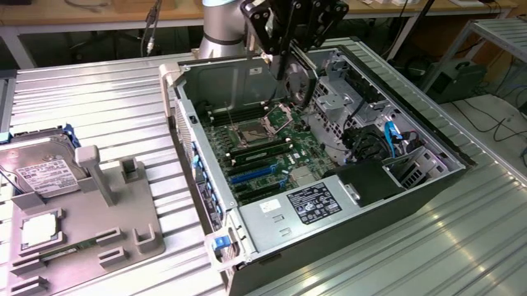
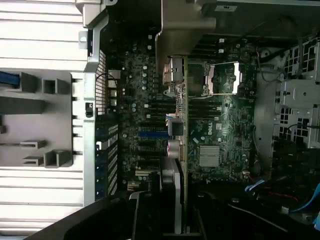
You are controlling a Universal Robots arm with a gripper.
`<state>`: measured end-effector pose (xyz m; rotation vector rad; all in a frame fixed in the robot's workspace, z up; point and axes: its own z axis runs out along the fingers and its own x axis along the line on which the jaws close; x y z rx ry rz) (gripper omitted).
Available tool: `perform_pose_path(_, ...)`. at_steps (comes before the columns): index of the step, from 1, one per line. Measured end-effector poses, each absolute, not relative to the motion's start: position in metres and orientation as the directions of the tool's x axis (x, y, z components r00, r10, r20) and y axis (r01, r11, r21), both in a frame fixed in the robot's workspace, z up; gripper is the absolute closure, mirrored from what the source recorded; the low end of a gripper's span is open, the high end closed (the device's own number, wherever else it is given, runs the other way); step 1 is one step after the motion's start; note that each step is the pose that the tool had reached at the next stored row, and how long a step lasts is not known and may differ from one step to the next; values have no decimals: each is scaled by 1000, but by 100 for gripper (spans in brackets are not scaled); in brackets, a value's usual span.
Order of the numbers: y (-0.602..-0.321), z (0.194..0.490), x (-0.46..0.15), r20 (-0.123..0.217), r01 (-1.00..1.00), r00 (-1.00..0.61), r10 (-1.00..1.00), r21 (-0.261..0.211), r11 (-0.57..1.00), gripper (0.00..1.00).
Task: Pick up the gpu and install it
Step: 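Pick up the gpu and move the gpu toward the slot, then insert the gpu into the slot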
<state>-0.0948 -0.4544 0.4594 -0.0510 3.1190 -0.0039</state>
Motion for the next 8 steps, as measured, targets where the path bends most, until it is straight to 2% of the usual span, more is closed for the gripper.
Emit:
perform_pose_path(2, -454, 459, -69, -22, -33, -999, -33, -3, 999, 72)
perform_pose_path(8, -454, 459, -69, -22, -33, -999, -33, -3, 999, 72)
